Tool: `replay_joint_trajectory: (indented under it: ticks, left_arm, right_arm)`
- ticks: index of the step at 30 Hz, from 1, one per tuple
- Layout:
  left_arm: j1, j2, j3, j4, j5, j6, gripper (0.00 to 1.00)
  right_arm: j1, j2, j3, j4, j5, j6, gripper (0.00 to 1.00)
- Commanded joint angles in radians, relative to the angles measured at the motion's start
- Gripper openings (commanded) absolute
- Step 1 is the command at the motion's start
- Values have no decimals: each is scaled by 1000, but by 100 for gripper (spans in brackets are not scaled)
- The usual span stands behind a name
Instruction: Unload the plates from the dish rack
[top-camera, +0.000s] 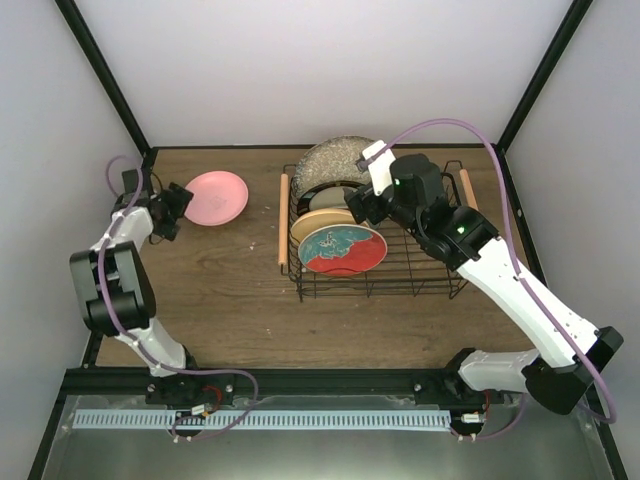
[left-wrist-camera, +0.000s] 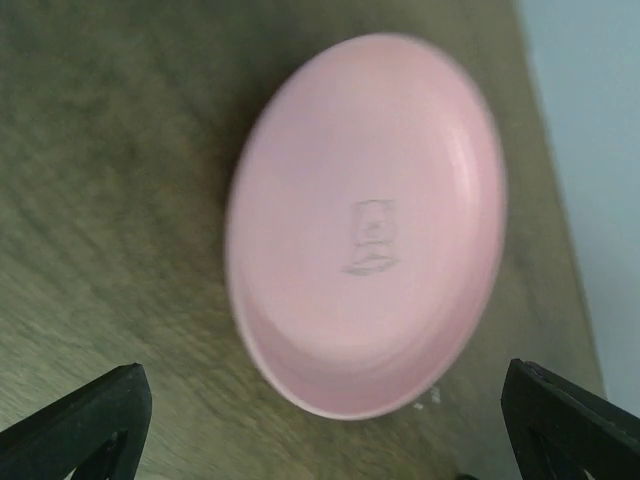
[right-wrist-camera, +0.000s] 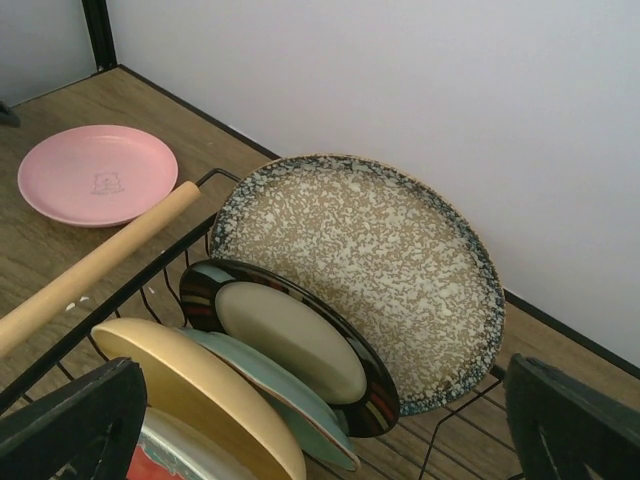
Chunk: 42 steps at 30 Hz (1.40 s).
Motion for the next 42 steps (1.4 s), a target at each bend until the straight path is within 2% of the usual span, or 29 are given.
replay_joint_trajectory:
  ticks: [1,5,8,9,10,12,15,18,23,26,30,42]
  left_arm:
    - [0,-122,9,50,18,102,97]
    - [-48,-189,95,130,98,294,96]
    - [-143,-233,169,206,265,504,94]
    - [-205,-246,209,199,336,640,94]
    - [-244,-255,229,177,396,714,94]
    - [-365,-267,299,63,470,1020,94]
    - [-528,-254,368,-144,490,1308,94]
    - [-645,-235,400,-290,468,1483,91]
    - [-760,-238,373,-410,388,1759,84]
    - [-803,-235,349,-440,337,1861,77]
    - [-830,-197,350,-443,319,1884,69]
    - [-870,-97,358,-382,238,1864,61]
  right_arm:
    - [-21,-12,28,26,-34,20,100]
    - [-31,-12,12,58,-20,24,100]
    - [-52,-19,5,96,-2,45,100]
    - [-65,-22,3,110,6,57,100]
    - [-73,-25,0,124,14,63,100]
    - [-98,-31,-13,146,21,74,100]
    - [-125,-33,-21,161,19,84,100]
    - [-135,-40,-22,158,26,89,100]
    - [-139,-83,-49,158,41,95,100]
    - [-142,-107,-69,149,51,102,100]
    - [-143,-133,-80,133,67,114,100]
    - [-143,-177,-116,101,90,137,100]
